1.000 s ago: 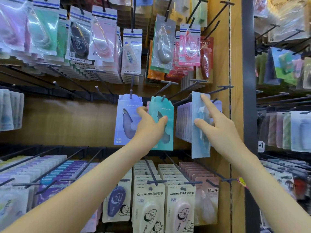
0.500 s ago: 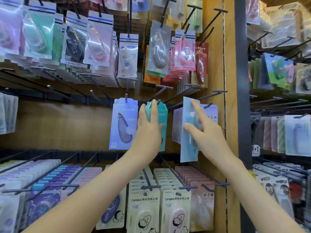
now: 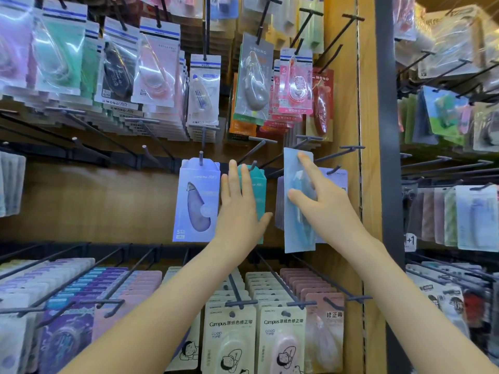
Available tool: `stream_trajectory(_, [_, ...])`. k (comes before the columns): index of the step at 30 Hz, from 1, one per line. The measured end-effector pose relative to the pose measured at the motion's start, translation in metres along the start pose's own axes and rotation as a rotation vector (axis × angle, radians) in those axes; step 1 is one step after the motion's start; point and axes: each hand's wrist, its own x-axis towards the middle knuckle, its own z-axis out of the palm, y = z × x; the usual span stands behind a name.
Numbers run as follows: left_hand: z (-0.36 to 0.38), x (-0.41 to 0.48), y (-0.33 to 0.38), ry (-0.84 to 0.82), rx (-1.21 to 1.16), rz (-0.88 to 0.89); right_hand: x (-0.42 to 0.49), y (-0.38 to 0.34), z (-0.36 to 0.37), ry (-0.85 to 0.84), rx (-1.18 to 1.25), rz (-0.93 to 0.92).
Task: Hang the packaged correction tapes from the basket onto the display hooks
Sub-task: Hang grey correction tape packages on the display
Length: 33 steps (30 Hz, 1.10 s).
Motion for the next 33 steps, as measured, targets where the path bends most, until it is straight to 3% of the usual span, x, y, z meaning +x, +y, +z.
stream_trajectory(7, [0.002,0.008,0.001,-0.124,0.072,-0.097,-0.006,-0.001,-0.005,-0.052,-0.086,-0.05])
stream_trajectory(10, [-0.017,-0.005,0.009,-0.128,0.064,-0.041,-0.011,-0.002,-0.002,0.002,-0.075,-0.079])
stream_trajectory(12, [-0.035,-0.023,0.006,-0.059,0.014,0.078,-0.016,-0.002,0.004,0.038,-0.052,-0.102])
stream_trajectory(14, [-0.049,-0.038,-0.006,0.118,-0.078,0.236,-0.019,0.0,0.013,0.07,-0.045,-0.132])
stream_trajectory(16, [-0.061,-0.047,-0.023,0.245,-0.169,0.274,-0.02,-0.001,0.024,0.069,-0.008,-0.134])
stream_trajectory(19, [-0.079,-0.051,-0.042,0.183,-0.358,0.189,-0.024,-0.013,0.045,0.022,0.093,-0.176])
stream_trajectory(25, [-0.104,-0.054,-0.076,0.252,-0.428,0.129,-0.029,-0.06,0.08,-0.074,0.132,-0.312])
stream_trajectory(33, [-0.138,-0.052,-0.109,0.072,-0.792,-0.156,0.005,-0.117,0.132,-0.197,0.184,-0.298])
